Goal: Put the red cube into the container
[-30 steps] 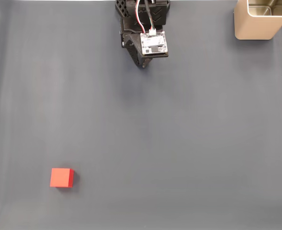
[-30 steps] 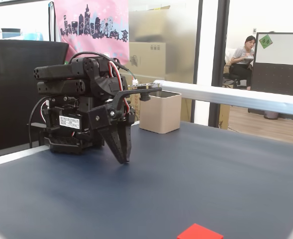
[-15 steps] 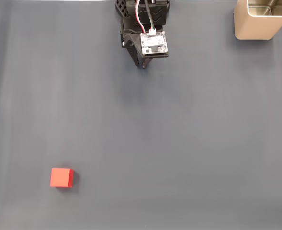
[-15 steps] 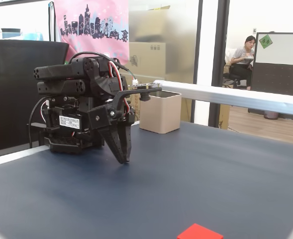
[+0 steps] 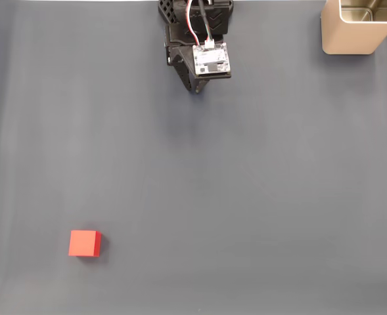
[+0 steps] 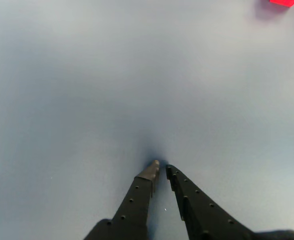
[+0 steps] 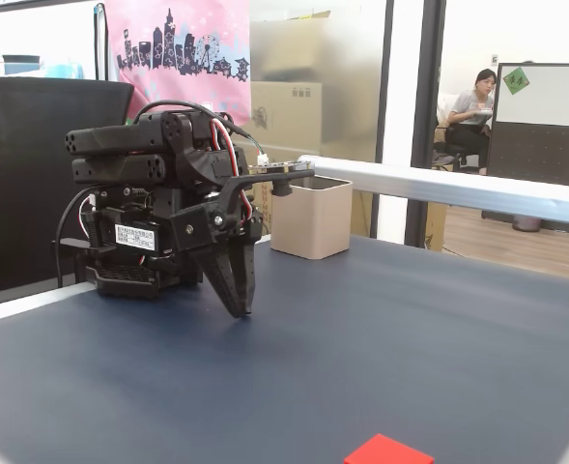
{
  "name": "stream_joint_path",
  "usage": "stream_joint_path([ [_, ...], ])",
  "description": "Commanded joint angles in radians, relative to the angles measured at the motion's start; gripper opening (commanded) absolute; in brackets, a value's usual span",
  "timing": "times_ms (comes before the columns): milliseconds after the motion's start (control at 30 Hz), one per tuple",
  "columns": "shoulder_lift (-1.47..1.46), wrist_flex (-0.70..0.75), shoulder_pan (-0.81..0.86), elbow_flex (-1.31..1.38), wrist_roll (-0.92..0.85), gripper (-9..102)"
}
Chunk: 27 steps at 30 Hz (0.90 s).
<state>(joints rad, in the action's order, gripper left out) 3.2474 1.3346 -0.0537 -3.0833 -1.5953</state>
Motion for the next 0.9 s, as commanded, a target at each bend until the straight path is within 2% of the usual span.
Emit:
stream_joint_path([
  [0, 0.077, 0.014, -0.018, -0.011, 0.011, 1],
  [233, 0.077, 0.005, -0.011, -0.011, -0.017, 0],
  [300, 0.069, -0.080, -0.003, -0.011, -0.002, 0],
  [600, -0.104, -0.641, 0.035, 0.025, -0.015, 0],
  [700, -0.225, -0.719, 0.038, 0.104, -0.025, 0],
  [867, -0.469, -0.727, 0.080, 0.324, -0.046, 0],
])
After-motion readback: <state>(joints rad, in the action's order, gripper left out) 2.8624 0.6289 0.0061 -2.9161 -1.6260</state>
